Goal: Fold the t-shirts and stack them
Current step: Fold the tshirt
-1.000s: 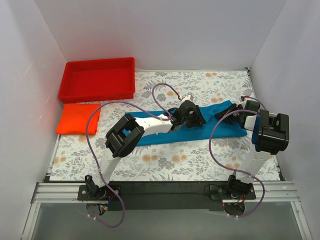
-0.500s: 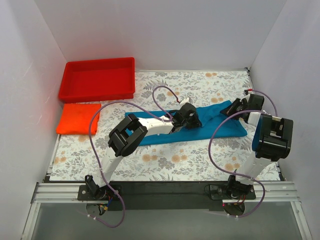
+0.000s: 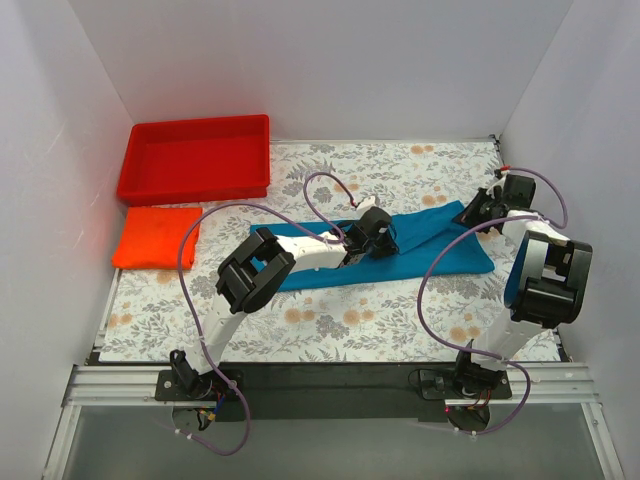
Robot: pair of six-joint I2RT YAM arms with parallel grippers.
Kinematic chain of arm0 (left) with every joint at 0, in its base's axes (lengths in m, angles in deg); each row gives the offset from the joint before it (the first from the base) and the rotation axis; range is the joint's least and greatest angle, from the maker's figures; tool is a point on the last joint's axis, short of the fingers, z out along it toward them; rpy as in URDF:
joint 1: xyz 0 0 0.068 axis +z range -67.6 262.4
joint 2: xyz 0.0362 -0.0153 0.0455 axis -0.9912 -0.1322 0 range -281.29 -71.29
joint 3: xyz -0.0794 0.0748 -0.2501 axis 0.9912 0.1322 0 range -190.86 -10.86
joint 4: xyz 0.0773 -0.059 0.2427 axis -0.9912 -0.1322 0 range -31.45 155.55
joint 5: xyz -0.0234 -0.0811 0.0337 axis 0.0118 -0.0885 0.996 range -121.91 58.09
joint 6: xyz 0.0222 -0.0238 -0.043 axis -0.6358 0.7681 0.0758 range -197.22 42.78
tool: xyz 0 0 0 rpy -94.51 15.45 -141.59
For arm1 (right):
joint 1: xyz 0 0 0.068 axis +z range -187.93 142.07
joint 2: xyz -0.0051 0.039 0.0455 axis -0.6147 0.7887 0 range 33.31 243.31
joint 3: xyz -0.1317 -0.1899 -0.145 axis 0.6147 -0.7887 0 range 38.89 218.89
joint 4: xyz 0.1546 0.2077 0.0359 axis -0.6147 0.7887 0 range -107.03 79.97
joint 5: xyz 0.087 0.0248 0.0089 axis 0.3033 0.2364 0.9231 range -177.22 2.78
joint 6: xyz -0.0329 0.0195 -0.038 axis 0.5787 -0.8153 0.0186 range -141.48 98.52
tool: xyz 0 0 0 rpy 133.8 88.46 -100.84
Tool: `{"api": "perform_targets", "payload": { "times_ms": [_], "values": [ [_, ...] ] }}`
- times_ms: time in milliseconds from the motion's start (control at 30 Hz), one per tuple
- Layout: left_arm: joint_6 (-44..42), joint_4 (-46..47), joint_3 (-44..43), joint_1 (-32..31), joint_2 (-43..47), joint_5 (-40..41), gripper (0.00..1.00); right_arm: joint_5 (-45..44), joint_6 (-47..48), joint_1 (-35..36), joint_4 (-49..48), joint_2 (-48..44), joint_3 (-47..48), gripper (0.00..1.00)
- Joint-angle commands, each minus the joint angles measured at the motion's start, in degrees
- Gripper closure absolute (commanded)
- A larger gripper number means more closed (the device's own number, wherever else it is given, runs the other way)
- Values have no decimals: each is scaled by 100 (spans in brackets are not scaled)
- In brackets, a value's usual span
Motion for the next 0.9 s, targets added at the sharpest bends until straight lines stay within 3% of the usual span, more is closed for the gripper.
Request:
{"api": "perform_targets", "payload": {
  "times_ms": [0,200,267,400,433,567,667,733,867],
  "values": [
    [91,-297,-20,-7,179,279,95,-301,176,-18,361,13,296,99],
    [161,-385,50,1,240,270,95,-381,193,-9,537,285,375,99],
    [161,-385,86,1,319,279,95,-381,158,0,537,426,419,93],
    [118,-394,156,1,486,340,80,-556,53,44,537,418,498,82],
    [91,-394,182,1,521,332,71,-678,18,61,537,313,498,79],
    [-23,-394,235,-7,776,332,53,-882,-88,97,424,-91,402,72],
    [-137,-402,244,-7,1013,411,52,-356,-219,97,-58,-390,138,68],
    [-251,-402,200,1,1110,411,52,521,-525,105,-838,-400,-168,67],
    [-374,-376,-45,-7,1023,244,62,1630,-1175,245,-1887,39,-425,68]
  ]
}}
